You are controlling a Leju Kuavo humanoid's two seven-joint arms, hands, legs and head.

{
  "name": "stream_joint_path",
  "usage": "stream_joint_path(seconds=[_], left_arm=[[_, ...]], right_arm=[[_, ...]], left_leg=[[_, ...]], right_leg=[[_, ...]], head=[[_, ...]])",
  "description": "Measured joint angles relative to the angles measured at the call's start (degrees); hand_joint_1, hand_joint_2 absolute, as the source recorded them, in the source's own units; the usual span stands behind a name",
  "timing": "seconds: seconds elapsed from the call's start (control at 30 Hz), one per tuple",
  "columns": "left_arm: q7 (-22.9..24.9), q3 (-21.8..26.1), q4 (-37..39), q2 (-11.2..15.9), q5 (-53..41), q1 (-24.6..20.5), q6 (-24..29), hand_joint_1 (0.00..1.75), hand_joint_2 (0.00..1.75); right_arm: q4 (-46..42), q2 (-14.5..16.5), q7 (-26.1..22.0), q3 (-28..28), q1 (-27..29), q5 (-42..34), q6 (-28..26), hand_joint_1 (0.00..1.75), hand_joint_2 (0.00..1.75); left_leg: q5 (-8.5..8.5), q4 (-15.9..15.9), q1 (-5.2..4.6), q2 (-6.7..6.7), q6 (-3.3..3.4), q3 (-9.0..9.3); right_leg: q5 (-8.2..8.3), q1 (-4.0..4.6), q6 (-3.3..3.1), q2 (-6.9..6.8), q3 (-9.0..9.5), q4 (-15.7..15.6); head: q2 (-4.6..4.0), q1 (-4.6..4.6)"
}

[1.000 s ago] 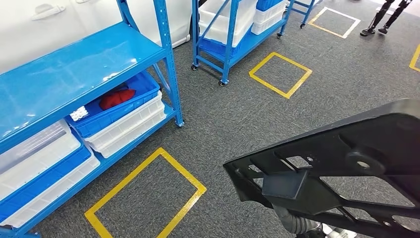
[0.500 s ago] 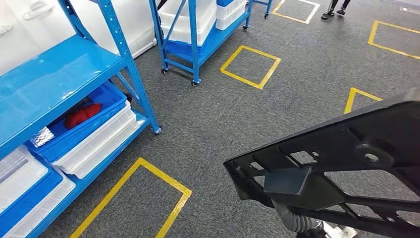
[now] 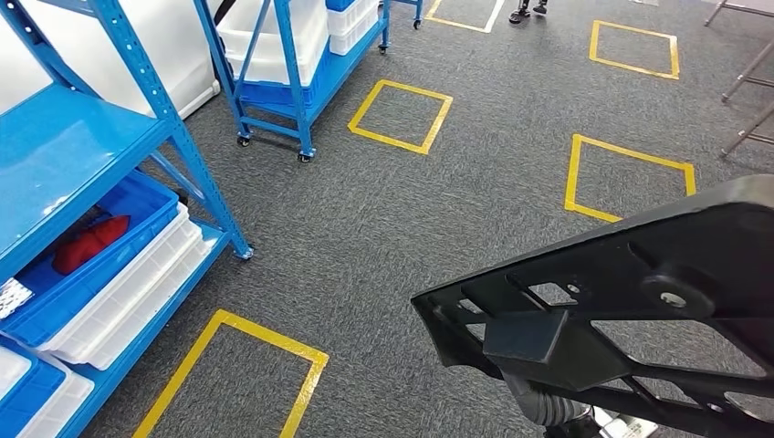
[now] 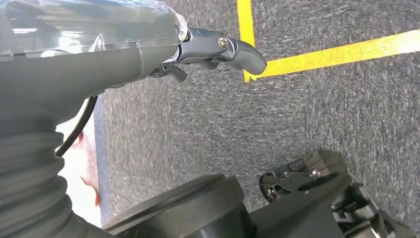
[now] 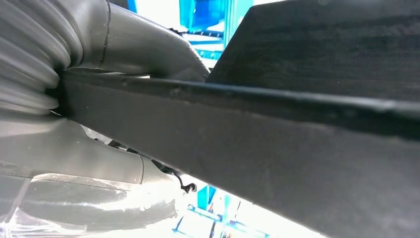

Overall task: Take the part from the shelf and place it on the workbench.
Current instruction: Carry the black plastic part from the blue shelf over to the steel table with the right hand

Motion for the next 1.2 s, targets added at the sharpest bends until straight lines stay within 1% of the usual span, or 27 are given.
stream_joint_path(seconds=[0.07,0.1,0.13,0.2,0.23,0.3,0.37,0.4,0.43,0.47,0.5,0.57,0.63,0.67,0.7,0.73,0.77,0.8,0.87,0.9,0.93,0.97,1.0,1.03,1.1,1.17,1.2], left_arm=[[0.1,0.0,0.0,0.0,-0.1,0.0,-0.1,0.0,1.75],[0.1,0.0,0.0,0.0,-0.1,0.1,-0.1,0.0,1.75],[0.1,0.0,0.0,0.0,-0.1,0.1,-0.1,0.0,1.75],[0.1,0.0,0.0,0.0,-0.1,0.0,0.0,0.0,1.75],[0.1,0.0,0.0,0.0,-0.1,0.0,0.0,0.0,1.75],[0.1,0.0,0.0,0.1,-0.1,0.0,0.0,0.0,1.75],[-0.1,0.0,0.0,0.1,0.1,-0.2,0.0,0.0,1.75],[-0.2,0.0,0.0,0.1,0.1,-0.5,0.0,0.0,1.75],[-0.3,0.0,0.0,0.1,0.2,-0.7,0.0,0.0,1.75],[-0.4,0.0,0.0,0.1,0.2,-0.9,0.1,0.0,1.75],[-0.4,0.0,0.0,0.1,0.2,-0.8,0.1,0.0,1.75],[-0.5,0.0,0.0,0.1,0.2,-0.5,0.2,0.0,1.75],[-0.7,0.0,0.0,0.1,0.3,-0.2,0.3,0.0,1.75],[-0.8,0.0,0.0,0.1,0.4,-0.2,0.4,0.0,1.75],[-0.7,0.0,0.0,0.0,0.4,-0.3,0.4,0.0,1.75],[-0.5,0.0,0.0,0.0,0.4,-0.3,0.4,0.0,1.75],[-0.2,0.0,0.0,-0.1,0.5,-0.4,0.4,0.0,1.75],[0.1,0.1,0.0,-0.1,0.5,-0.3,0.4,0.0,1.75],[0.6,0.1,0.0,-0.1,0.6,-0.2,0.3,0.0,1.75],[0.7,0.2,0.0,-0.1,0.6,-0.2,0.3,0.0,1.75],[0.8,0.2,0.0,-0.1,0.7,-0.1,0.3,0.0,1.75],[0.8,0.2,0.0,-0.1,0.7,-0.1,0.3,0.0,1.75],[0.8,0.3,0.0,-0.1,0.8,-0.1,0.3,0.0,1.75],[0.7,0.3,0.0,-0.1,0.8,-0.1,0.3,0.0,1.75],[0.5,0.3,0.0,-0.1,0.9,0.0,0.5,0.0,1.75],[0.1,0.3,0.0,-0.1,0.9,0.1,0.7,0.0,1.75],[0.0,0.3,0.0,-0.1,0.8,0.0,0.7,0.0,1.75]], right_arm=[[0.0,0.0,0.0,-0.1,0.0,0.0,0.0,1.75,1.75],[0.0,0.0,0.0,-0.1,0.0,0.0,0.0,1.75,1.75],[0.0,0.0,0.0,-0.1,0.0,-0.1,0.0,1.75,1.75],[0.0,0.0,0.0,-0.2,0.0,-0.1,0.0,1.75,1.75],[0.0,0.0,-0.1,-0.3,0.1,-0.2,0.0,1.75,1.75],[-0.1,0.1,-0.1,-0.4,0.1,-0.2,0.0,1.75,1.75],[-0.1,0.2,-0.1,-0.4,0.0,-0.2,0.1,1.75,1.75],[-0.1,0.2,-0.1,-0.4,0.0,-0.2,0.2,1.75,1.75],[0.0,0.3,-0.1,-0.4,0.0,-0.2,0.3,1.75,1.75],[0.0,0.3,-0.1,-0.4,-0.1,-0.2,0.3,1.75,1.75],[0.0,0.3,-0.1,-0.4,-0.1,-0.2,0.3,1.75,1.75],[0.0,0.4,-0.1,-0.4,-0.2,-0.3,0.3,1.75,1.75],[0.1,0.4,-0.1,-0.4,-0.4,-0.3,0.4,1.75,1.75],[0.2,0.4,-0.1,-0.4,-0.5,-0.3,0.5,1.75,1.75],[0.2,0.4,-0.1,-0.4,-0.5,-0.3,0.6,1.75,1.75],[0.3,0.4,-0.1,-0.4,-0.5,-0.4,0.7,1.75,1.75],[0.3,0.4,-0.1,-0.4,-0.6,-0.5,0.8,1.75,1.75],[0.4,0.4,-0.2,-0.4,-0.7,-0.6,0.9,1.75,1.75],[0.7,0.4,-0.3,-0.4,-1.0,-0.8,1.1,1.75,1.75],[0.9,0.4,-0.3,-0.4,-1.1,-0.9,1.1,1.75,1.75],[1.1,0.3,-0.3,-0.4,-1.1,-1.0,1.1,1.75,1.75],[1.3,0.3,-0.4,-0.4,-1.1,-1.1,1.1,1.75,1.75],[1.5,0.2,-0.6,-0.4,-1.1,-1.3,1.1,1.75,1.75],[1.6,0.1,-0.8,-0.4,-1.1,-1.6,1.2,1.75,1.75],[1.9,-0.2,-1.1,-0.4,-1.3,-1.9,1.1,1.75,1.75],[2.0,-0.3,-1.1,-0.4,-1.5,-2.1,0.9,1.75,1.75],[2.0,-0.3,-1.1,-0.4,-1.5,-2.2,0.7,1.75,1.75]], left_leg=[[-0.5,0.0,-0.17,1.13,-0.43,0.45],[-0.76,0.0,-0.32,1.57,-0.71,0.6],[-0.98,0.0,-0.45,2.0,-1.01,0.71],[-1.33,-0.3,-0.57,2.91,-1.61,1.16],[-1.73,-0.1,-0.49,2.72,-1.9,1.37],[-4.0,3.2,-0.33,0.71,-2.34,0.31],[-7.58,10.8,-0.22,-1.66,-2.5,-3.33],[-8.7,14.4,-0.23,-2.09,-2.54,-5.15],[-8.74,16.3,-0.24,-2.25,-2.54,-6.28],[-7.6,16.1,-0.23,-2.33,-2.48,-6.44],[-5.38,13.6,-0.2,-2.56,-2.38,-5.6],[-0.99,6.2,-0.02,-4.76,-2.09,-3.05],[0.24,2.0,0.07,-7.02,-1.72,-1.79],[0.0,1.6,-0.03,-7.33,-1.46,-1.76],[0.02,1.3,-0.06,-6.85,-1.09,-1.65],[0.27,1.0,-0.07,-6.21,-0.67,-1.49],[0.53,0.6,-0.03,-5.53,-0.23,-1.25],[0.78,0.2,0.02,-4.76,0.1,-1.02],[0.91,0.0,-0.17,-3.26,0.43,-0.88],[0.85,0.0,-0.29,-2.49,0.46,-0.89],[0.77,0.0,-0.37,-1.73,0.46,-0.86],[0.64,0.0,-0.42,-0.99,0.42,-0.78],[0.49,0.0,-0.44,-0.31,0.33,-0.62],[0.29,0.0,-0.45,0.29,0.22,-0.38],[-0.18,0.0,-0.67,1.25,-0.22,-0.01],[-0.57,0.0,-0.88,2.08,-0.77,0.22],[-0.71,-0.1,-0.93,2.55,-1.03,0.44]], right_leg=[[2.83,0.3,-0.55,-2.16,4.33,-8.0],[3.37,0.56,-1.0,-2.92,5.64,-10.5],[3.23,0.83,-1.45,-3.25,6.08,-11.5],[3.1,0.98,-2.21,-2.12,6.05,-11.7],[3.14,0.88,-2.53,-1.54,6.18,-11.9],[3.3,0.59,-3.23,-0.45,6.53,-12.4],[3.25,0.64,-3.67,0.55,6.64,-12.5],[3.2,0.73,-3.77,1.15,6.68,-12.4],[3.15,0.8,-3.8,1.84,6.76,-12.4],[3.1,0.85,-3.79,2.6,6.86,-12.3],[3.04,0.86,-3.72,3.42,7.0,-12.2],[2.86,0.9,-3.36,4.97,7.03,-11.8],[2.94,0.77,-2.68,6.28,6.41,-11.4],[3.12,0.67,-2.24,6.85,6.06,-11.4],[3.36,0.54,-1.79,7.47,5.83,-11.5],[3.39,0.48,-1.45,7.27,5.71,-11.5],[2.93,0.55,-1.16,6.2,5.36,-10.8],[1.87,0.62,-0.91,4.64,4.53,-9.0],[-1.61,0.56,-0.5,1.47,1.26,-2.3],[-3.02,0.43,-0.3,0.92,-0.58,1.4],[-3.54,0.32,-0.18,0.68,-1.79,3.8],[-2.94,0.26,-0.14,0.52,-1.87,3.9],[-1.38,0.26,-0.17,0.25,-0.73,1.8],[0.67,0.32,-0.31,-0.42,1.42,-2.2],[2.96,0.86,-1.07,-2.42,5.32,-9.5],[2.93,1.42,-1.9,-3.04,6.38,-11.8],[2.99,1.48,-2.21,-2.39,6.31,-11.9]], head=[[0.0,0.0],[0.0,0.0],[0.0,0.0],[0.0,-0.01],[0.0,-0.01],[0.0,-0.02],[0.0,-0.02],[0.0,-0.02],[0.0,-0.02],[0.0,-0.02],[0.0,-0.02],[0.0,-0.02],[0.0,-0.01],[0.0,-0.01],[0.0,-0.02],[0.0,-0.01],[0.0,-0.01],[0.0,-0.01],[0.0,0.0],[0.0,0.0],[0.0,0.0],[0.0,0.0],[0.0,0.0],[0.0,0.0],[0.0,0.0],[0.0,0.0],[0.0,0.0]])
